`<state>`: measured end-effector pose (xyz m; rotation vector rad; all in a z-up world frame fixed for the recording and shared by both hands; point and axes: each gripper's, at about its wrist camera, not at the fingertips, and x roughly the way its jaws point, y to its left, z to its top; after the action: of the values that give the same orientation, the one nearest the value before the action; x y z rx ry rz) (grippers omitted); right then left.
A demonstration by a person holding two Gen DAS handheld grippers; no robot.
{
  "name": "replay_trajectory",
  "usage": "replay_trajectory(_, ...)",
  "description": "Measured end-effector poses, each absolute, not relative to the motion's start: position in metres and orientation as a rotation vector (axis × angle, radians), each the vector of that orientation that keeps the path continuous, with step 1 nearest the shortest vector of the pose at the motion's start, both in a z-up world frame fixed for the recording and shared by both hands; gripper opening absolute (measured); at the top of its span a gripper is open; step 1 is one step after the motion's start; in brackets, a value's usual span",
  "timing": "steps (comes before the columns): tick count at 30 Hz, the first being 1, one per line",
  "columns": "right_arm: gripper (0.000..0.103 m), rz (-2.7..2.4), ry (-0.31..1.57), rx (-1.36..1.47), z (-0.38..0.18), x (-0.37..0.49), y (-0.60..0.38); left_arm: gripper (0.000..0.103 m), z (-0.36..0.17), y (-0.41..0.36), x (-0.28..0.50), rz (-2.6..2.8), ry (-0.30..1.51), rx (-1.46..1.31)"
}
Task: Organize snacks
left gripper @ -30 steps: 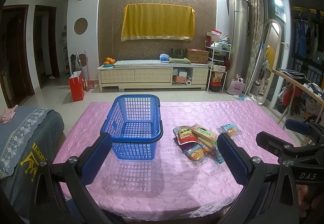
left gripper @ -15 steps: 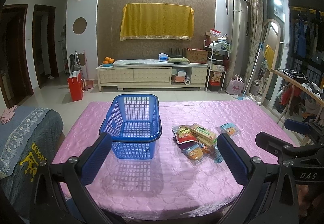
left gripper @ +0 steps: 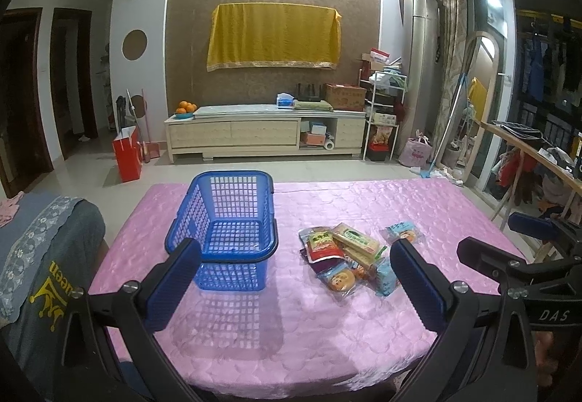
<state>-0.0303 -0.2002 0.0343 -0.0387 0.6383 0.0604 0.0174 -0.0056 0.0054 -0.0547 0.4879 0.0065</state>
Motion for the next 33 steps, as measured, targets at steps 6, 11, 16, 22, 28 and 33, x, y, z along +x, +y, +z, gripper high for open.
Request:
replay_trajectory(6, 0.103, 0.022, 0.600, -0.025, 0.041, -0.018, -0.222, 0.103, 0.009, -0.017, 0.041, -0.047, 0.490, -0.059)
replay_trajectory(11, 0.103, 0.018, 0.660, -0.024, 0.034, 0.002, -0.243, 0.103, 0.005, -0.027, 0.074, -0.057, 0.535, -0.063)
replay_trajectory(16, 0.103, 0.006, 0.591, -0.001, 0.034, 0.011, -0.266, 0.103, -0.010, -0.040, 0.101, -0.074, 0.589, -0.050)
replay_trajectory(22, 0.103, 0.018, 0.705, 0.017, 0.008, 0.046, -0.288, 0.103, -0.038, -0.055, 0.130, -0.083, 0.666, -0.035)
replay_trajectory(28, 0.103, 0.057, 0.780, -0.040, -0.035, 0.066, -0.291, 0.103, -0.076, -0.061, 0.153, -0.064, 0.764, -0.048)
replay_trajectory(33, 0.103, 0.060, 0.852, -0.065, -0.061, 0.076, -0.303, 0.103, -0.108, -0.066, 0.168, -0.066, 0.844, -0.086)
